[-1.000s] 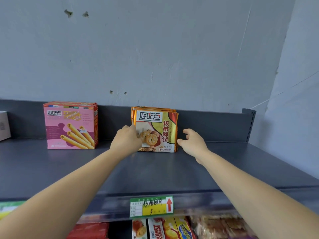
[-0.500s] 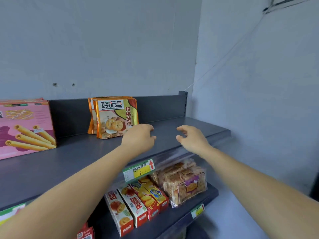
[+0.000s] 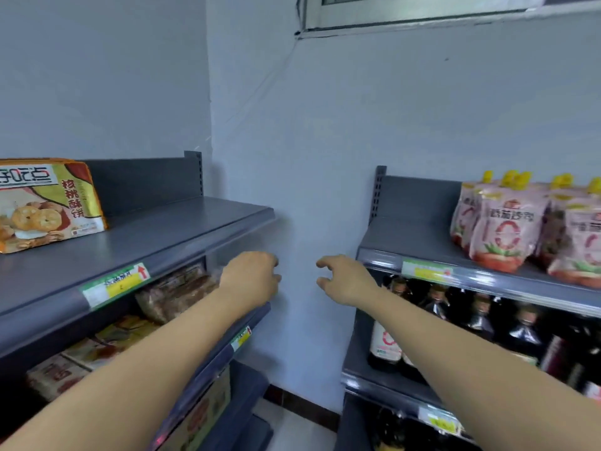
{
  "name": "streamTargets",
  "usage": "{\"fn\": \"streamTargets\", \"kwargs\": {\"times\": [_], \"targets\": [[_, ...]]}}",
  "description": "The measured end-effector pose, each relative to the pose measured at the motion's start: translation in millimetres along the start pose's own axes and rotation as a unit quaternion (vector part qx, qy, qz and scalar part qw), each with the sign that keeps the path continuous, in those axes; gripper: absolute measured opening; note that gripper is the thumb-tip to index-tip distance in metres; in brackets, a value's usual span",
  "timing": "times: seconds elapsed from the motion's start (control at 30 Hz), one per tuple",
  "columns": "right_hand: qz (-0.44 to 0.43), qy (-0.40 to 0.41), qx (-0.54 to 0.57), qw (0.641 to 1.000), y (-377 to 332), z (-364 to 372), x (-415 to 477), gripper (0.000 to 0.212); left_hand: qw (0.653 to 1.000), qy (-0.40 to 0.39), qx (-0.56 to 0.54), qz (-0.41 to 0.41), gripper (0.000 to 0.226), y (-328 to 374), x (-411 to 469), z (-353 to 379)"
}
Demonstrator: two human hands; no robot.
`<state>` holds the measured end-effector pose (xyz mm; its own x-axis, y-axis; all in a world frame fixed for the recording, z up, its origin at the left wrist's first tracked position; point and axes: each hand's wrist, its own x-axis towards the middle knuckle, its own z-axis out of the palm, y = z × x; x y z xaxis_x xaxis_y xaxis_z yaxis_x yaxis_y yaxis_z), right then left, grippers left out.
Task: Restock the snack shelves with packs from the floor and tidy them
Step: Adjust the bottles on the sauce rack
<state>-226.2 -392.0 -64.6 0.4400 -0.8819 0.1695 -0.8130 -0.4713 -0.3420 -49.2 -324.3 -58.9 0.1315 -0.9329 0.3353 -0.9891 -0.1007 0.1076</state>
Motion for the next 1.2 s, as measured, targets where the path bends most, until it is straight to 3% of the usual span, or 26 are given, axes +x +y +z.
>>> {"fn": "streamTargets", "kwargs": {"times": [0.4,0.67,0.83,1.0,1.2], "targets": [[0.174,0.006,-0.069,0.982,153,-36,-195,0.046,0.982,-0.092,-0.056,0.155,0.03,189,-77,59],[0.309,0.016,-0.09,0.947,225,-57,-309,0.043,0.944,-0.13,-0.077,0.294,0.03,295,-113,87],[0.409,0.023,-0.103,0.906,254,-62,-377,0.047,0.907,-0.139,-0.063,0.391,0.026,354,-132,100],[0.494,0.01,-0.112,0.862,269,-58,-445,0.034,0.864,-0.141,-0.084,0.477,0.02,405,-159,116],[0.583,0.016,-0.114,0.804,285,-56,-524,0.041,0.811,-0.176,-0.084,0.551,0.023,472,-199,134]]}}
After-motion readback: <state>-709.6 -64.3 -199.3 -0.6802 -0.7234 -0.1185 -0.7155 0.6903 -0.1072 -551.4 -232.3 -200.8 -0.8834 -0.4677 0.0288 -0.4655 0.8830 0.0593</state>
